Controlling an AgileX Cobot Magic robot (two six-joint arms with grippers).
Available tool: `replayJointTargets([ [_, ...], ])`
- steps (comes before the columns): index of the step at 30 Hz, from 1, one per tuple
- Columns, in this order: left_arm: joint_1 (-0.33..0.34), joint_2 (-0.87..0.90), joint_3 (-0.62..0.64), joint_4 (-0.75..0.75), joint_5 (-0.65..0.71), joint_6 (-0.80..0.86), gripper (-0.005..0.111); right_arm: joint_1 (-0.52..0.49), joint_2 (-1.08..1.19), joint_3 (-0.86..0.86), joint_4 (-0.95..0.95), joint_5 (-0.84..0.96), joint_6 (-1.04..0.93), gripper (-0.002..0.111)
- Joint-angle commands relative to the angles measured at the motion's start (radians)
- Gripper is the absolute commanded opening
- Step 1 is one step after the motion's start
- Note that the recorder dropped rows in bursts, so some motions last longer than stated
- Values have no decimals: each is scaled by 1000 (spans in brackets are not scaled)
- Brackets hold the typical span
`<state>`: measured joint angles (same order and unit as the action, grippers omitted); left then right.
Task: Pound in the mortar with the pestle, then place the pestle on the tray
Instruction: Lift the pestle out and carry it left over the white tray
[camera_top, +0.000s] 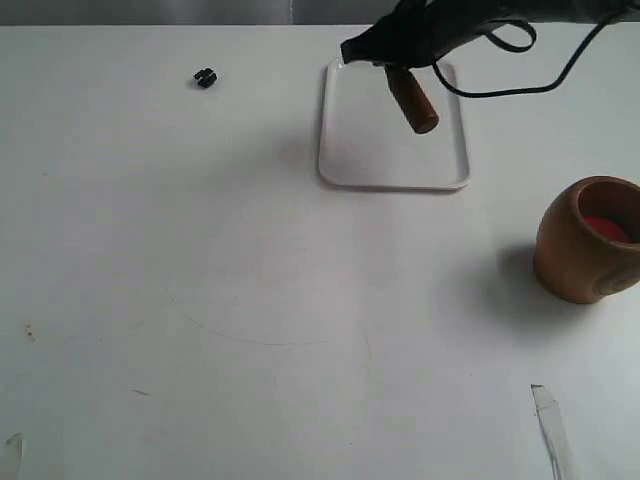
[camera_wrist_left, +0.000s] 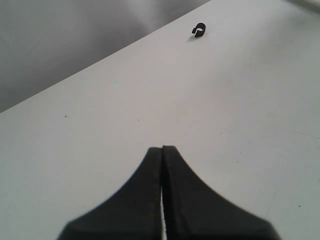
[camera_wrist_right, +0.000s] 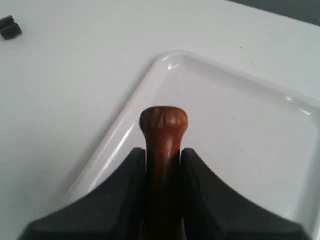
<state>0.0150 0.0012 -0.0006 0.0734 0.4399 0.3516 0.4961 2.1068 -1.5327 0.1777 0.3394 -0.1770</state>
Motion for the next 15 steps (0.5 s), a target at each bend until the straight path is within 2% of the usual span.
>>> replayJointTargets([
  [1, -8, -1, 1, -7, -3, -8, 0, -32, 84, -77, -14, 69, 5, 0],
  [15, -8, -1, 1, -7, -3, -8, 0, -57, 153, -116, -29, 161, 5, 0],
])
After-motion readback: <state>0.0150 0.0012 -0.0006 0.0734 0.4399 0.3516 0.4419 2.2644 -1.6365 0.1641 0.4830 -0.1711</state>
